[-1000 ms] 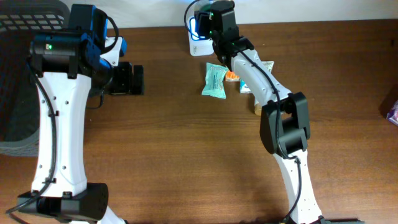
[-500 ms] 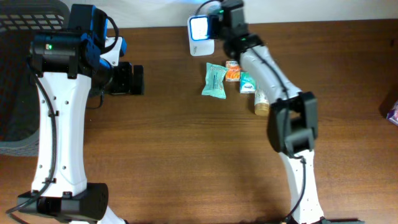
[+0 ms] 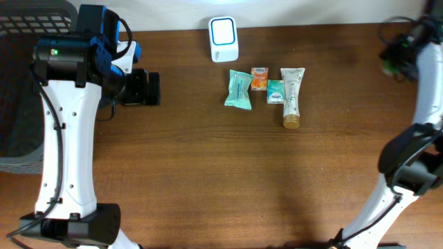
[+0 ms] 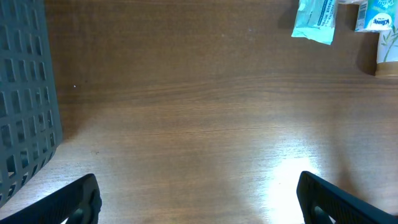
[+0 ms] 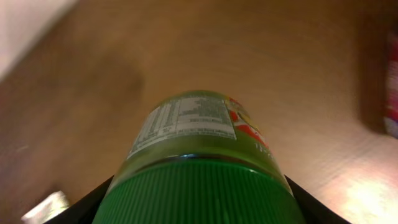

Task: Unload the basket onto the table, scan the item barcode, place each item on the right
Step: 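Carry the jar to the right edge and set it down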

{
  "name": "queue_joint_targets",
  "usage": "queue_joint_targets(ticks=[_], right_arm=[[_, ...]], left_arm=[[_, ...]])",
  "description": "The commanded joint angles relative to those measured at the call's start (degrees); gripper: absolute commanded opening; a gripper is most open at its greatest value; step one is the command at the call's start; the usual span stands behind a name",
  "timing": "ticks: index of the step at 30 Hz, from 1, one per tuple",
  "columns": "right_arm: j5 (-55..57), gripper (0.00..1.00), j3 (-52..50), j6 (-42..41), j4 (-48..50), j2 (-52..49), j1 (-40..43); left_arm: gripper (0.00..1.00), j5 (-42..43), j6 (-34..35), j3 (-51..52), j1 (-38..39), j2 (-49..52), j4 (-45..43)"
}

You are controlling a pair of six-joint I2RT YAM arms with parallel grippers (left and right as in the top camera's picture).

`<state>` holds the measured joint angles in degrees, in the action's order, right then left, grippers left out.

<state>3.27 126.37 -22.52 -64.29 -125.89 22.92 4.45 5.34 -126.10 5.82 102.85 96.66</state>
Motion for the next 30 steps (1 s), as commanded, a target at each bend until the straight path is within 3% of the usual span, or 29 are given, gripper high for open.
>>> queue_joint_targets(ticks=[1, 10, 19, 25, 30], right_arm=[[-0.4, 0.62, 0.3, -0.5, -1.9, -2.1, 6.1], [-0.8, 0.63, 0.2, 1.3, 1.5, -7.8, 15.1], [3.5, 0.71, 0.2, 1.0, 3.7, -10.6, 15.1], [4.9, 0.86, 0.2, 1.3, 3.5, -10.5, 15.0], [2.9, 0.87, 2.7, 4.1, 0.3, -6.4, 14.3]], left_arm=[[0.99, 0.0, -0.9, 0.0, 0.0, -0.2, 0.0], [0.99, 0.0, -0.9, 0.0, 0.0, -0.2, 0.1], [0.99, 0.0, -0.9, 0.0, 0.0, -0.2, 0.0], [0.99, 0.0, -0.9, 0.0, 0.0, -0.2, 0.0], [0.99, 0.0, -0.9, 0.0, 0.0, -0.2, 0.0]])
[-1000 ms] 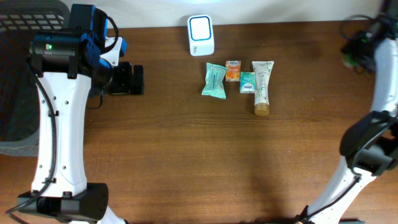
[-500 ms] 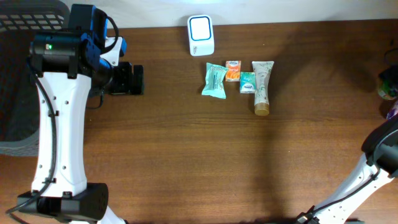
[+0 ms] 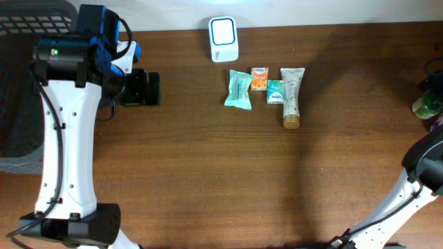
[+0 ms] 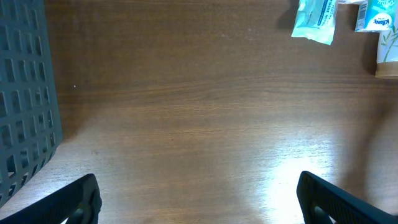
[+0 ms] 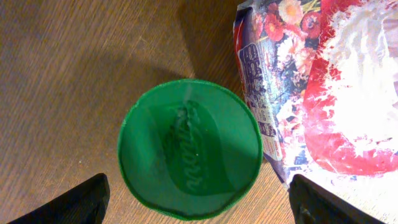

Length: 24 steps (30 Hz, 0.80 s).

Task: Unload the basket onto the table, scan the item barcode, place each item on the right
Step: 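Carry the jar to the right edge and set it down, then reach the right gripper to the Pantene tube and grasp it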

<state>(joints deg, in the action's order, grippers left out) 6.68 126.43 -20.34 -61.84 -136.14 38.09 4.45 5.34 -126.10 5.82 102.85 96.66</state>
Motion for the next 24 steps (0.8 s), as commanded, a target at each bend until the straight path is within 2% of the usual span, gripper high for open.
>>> queue_joint_targets(ticks=[1, 4, 5, 7, 9, 12, 13, 14, 15, 17, 19, 24], right_arm=[[-3.9, 0.87, 3.4, 1.9, -2.8, 4.9, -1.0], [-22.3, 0.86, 5.1, 1.9, -5.5, 9.7, -3.1], [-26.0, 0.81, 5.1, 2.2, -6.9, 11.3, -4.4], [-29.7, 0.54, 5.1, 4.0, -9.4, 13.0, -6.7], [-32.2, 0.04, 5.1, 6.6, -14.4, 13.6, -11.2], [-30.7, 0.04, 4.9, 6.6, -19.1, 12.9, -17.1], [-30.2, 0.06, 4.9, 6.6, -20.2, 12.7, -19.3], [-28.9, 0.42, 4.6, 6.6, -21.6, 12.5, -22.5], [-27.7, 0.6, 4.6, 6.6, -22.1, 12.3, -24.3], [-22.7, 0.85, 4.6, 6.6, -23.3, 12.0, -29.6], [-18.1, 0.97, 4.6, 6.6, -23.5, 12.0, -33.6], [-6.6, 0.99, 3.8, 6.4, -21.7, 11.9, -43.9]], left_arm=[[0.99, 0.0, -0.9, 0.0, 0.0, -0.2, 0.0], [0.99, 0.0, -0.9, 0.0, 0.0, -0.2, 0.0], [0.99, 0.0, -0.9, 0.0, 0.0, -0.2, 0.0], [0.99, 0.0, -0.9, 0.0, 0.0, -0.2, 0.0], [0.99, 0.0, -0.9, 0.0, 0.0, -0.2, 0.0], [0.99, 0.0, -0.9, 0.0, 0.0, -0.2, 0.0], [0.99, 0.0, -0.9, 0.0, 0.0, -0.2, 0.0], [0.99, 0.0, -0.9, 0.0, 0.0, -0.2, 0.0], [0.99, 0.0, -0.9, 0.0, 0.0, -0.2, 0.1], [0.99, 0.0, -0.9, 0.0, 0.0, -0.2, 0.0], [0.99, 0.0, -0.9, 0.0, 0.0, -0.2, 0.1], [0.99, 0.0, -0.9, 0.0, 0.0, -0.2, 0.0]])
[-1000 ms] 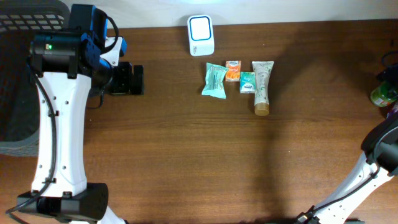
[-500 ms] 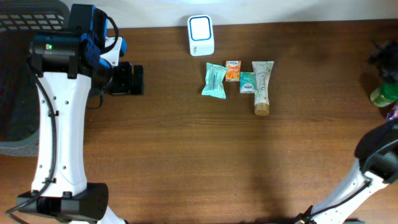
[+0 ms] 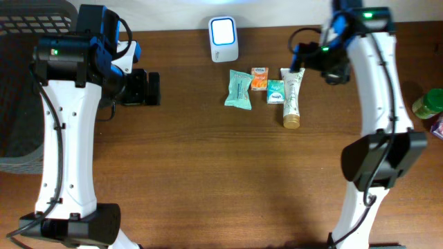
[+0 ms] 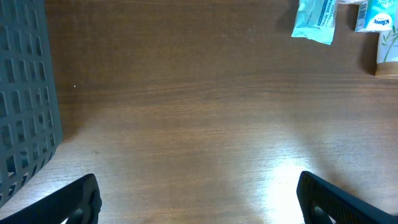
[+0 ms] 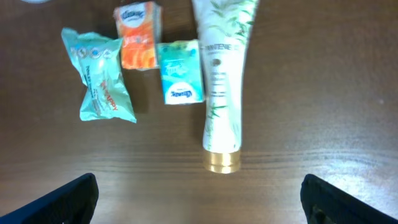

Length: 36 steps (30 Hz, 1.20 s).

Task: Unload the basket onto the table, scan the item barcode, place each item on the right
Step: 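Reach the right gripper to the Pantene tube and grasp it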

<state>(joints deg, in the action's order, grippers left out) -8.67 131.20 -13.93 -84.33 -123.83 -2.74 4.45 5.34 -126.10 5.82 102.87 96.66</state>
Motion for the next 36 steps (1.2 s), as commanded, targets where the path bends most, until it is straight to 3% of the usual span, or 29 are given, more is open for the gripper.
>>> queue_joint_targets(ticks=[1, 7, 14, 19, 23, 29, 32, 36], right_arm=[[10.5, 0.99, -1.6, 0.0, 1.4, -0.4, -4.2], [12.8, 0.99, -9.4, 0.0, 8.6, -0.4, -6.4], [12.8, 0.99, -23.5, 0.0, 24.2, -0.4, -4.3], [12.3, 0.79, -29.9, 0.2, 32.0, -0.4, -3.1], [12.0, 0.76, -33.9, 0.2, 36.0, -0.4, -3.3], [12.2, 0.35, -38.7, 0.2, 39.7, -0.4, -2.8], [12.2, 0.04, -38.3, 0.2, 39.5, -0.2, -2.9], [12.1, 0.04, -33.2, 0.2, 35.6, 1.0, -2.8]], left_arm=[[0.99, 0.0, -0.9, 0.0, 0.0, -0.2, 0.0], [0.99, 0.0, -0.9, 0.0, 0.0, -0.2, 0.0], [0.99, 0.0, -0.9, 0.0, 0.0, -0.2, 0.0], [0.99, 0.0, -0.9, 0.0, 0.0, -0.2, 0.0], [0.99, 0.0, -0.9, 0.0, 0.0, -0.2, 0.0], [0.99, 0.0, -0.9, 0.0, 0.0, -0.2, 0.0], [0.99, 0.0, -0.9, 0.0, 0.0, -0.2, 0.1], [0.99, 0.0, -0.9, 0.0, 0.0, -0.2, 0.0]])
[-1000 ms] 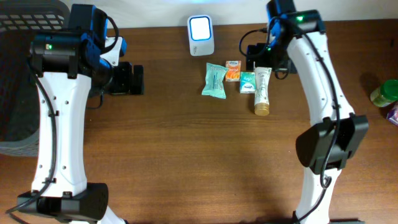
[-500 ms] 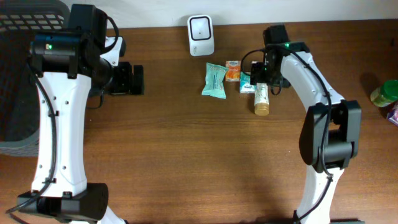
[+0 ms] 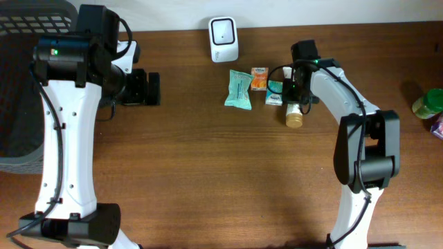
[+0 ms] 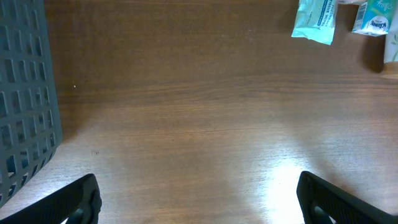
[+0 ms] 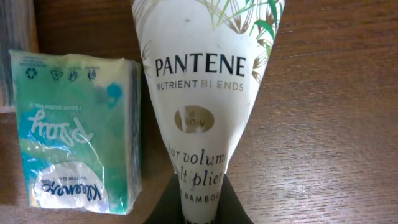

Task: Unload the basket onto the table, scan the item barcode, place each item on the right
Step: 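Reach the right gripper to the Pantene tube and grasp it, then lift the Pantene tube to the scanner with the right gripper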

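Note:
A white Pantene tube (image 5: 202, 93) with a gold cap (image 3: 294, 118) lies on the wooden table. My right gripper (image 5: 200, 202) is shut on its lower part, one dark finger (image 5: 166, 208) tight against each side. From overhead the right gripper (image 3: 297, 88) sits over the tube. The white barcode scanner (image 3: 223, 39) stands at the back of the table. At the left, my left gripper (image 4: 199, 202) hangs open over bare wood, holding nothing.
A green tissue pack (image 5: 78, 127) lies touching the tube's left side. An orange pack (image 3: 259, 77) and a teal packet (image 3: 239, 88) lie further left. A green-lidded bottle (image 3: 428, 105) stands at the right edge. A dark basket (image 3: 28, 83) fills the far left.
My right gripper was open high above the row of items; now it is down at the table and shut on the Pantene tube. The left arm has not moved.
My right gripper first held a green-lidded bottle at the far right. Then the bottle stood on the table beside a flowered bag, with the gripper open above it. Later the gripper hung open over the row of items, and now it grips the tube.

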{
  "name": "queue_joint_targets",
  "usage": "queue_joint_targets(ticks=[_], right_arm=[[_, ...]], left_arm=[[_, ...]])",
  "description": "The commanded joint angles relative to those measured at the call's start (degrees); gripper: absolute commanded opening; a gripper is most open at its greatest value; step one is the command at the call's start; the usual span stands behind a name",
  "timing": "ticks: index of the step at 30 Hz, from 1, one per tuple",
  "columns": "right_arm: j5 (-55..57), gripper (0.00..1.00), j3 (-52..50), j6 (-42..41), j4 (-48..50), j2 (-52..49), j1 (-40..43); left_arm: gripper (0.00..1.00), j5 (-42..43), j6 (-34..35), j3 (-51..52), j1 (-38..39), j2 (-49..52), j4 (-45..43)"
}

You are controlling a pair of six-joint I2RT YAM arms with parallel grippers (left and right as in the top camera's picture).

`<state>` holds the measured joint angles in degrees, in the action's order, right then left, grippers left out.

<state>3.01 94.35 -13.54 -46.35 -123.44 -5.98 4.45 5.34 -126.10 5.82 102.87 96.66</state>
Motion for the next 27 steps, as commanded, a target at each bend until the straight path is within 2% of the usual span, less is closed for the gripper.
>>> queue_joint_targets(ticks=[1, 5, 8, 17, 27], right_arm=[[0.0, 0.04, 6.2, -0.2, -4.3, 0.9, 0.3], [-5.5, 0.04, 16.9, -0.2, -9.5, 1.0, -0.7], [-9.5, 0.04, 22.5, -0.2, -8.1, 1.0, -1.7], [-9.4, 0.04, 24.1, -0.2, 19.1, -3.1, -11.1], [-5.3, 0.04, 24.1, -0.2, 40.0, -13.9, -14.6]], left_arm=[[0.99, 0.0, -0.9, 0.0, 0.0, -0.2, 0.0], [0.99, 0.0, -0.9, 0.0, 0.0, -0.2, 0.0], [0.99, 0.0, -0.9, 0.0, 0.0, -0.2, 0.0], [0.99, 0.0, -0.9, 0.0, 0.0, -0.2, 0.0], [0.99, 0.0, -0.9, 0.0, 0.0, -0.2, 0.0]])
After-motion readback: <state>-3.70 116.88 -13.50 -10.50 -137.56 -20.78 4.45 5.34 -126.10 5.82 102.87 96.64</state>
